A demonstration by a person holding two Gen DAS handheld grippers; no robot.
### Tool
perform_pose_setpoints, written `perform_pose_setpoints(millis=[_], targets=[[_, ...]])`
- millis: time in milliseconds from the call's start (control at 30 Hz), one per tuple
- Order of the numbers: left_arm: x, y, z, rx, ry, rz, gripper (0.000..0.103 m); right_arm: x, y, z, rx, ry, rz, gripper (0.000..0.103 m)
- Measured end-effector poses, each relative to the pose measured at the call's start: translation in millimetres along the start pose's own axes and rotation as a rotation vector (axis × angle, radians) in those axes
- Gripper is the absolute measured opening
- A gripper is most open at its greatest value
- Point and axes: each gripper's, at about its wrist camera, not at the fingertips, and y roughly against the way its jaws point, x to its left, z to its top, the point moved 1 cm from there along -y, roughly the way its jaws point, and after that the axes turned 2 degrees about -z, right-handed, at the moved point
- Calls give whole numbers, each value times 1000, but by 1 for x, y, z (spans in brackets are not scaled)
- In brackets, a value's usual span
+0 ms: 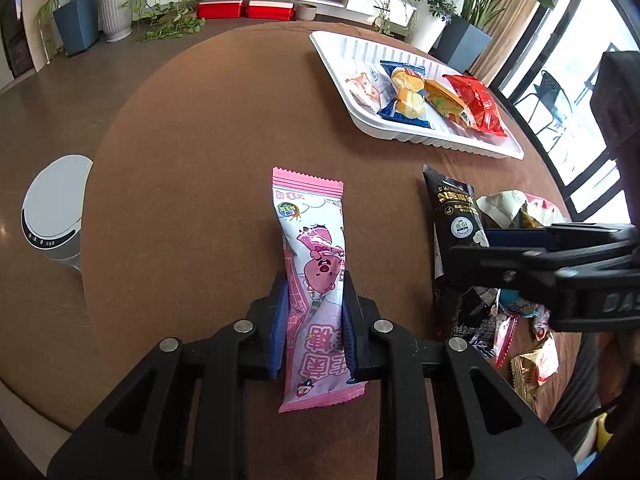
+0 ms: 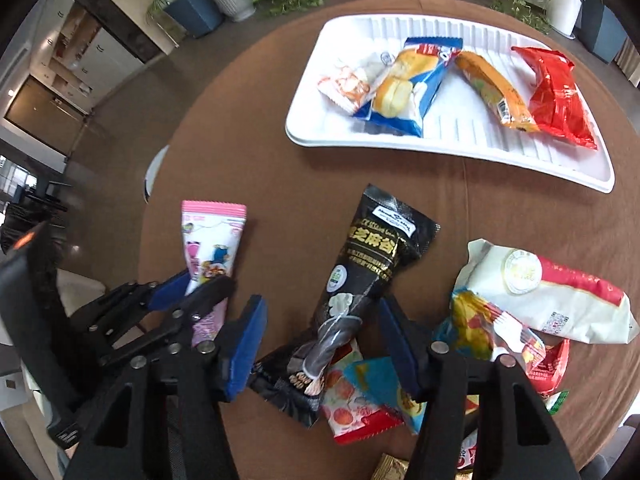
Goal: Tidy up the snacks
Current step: 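Grasp the pink packet with left tool while right tool grasps the black sesame packet, then carry the pink packet with left tool while right tool carries the black packet to the tray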
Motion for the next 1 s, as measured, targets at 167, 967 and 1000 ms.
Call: perform_pose_setpoints(millis=[167,967,1000], targets=[[0,1,-1,-6,11,-15,21,3,-12,3,5,21,-53,54],[4,9,-3,-50,47,-45,19,14,-9,-24,-83,111,-47,22],[4,10,-3,-53,49,-48,19,13,-6,-24,-92,107,-37,22]])
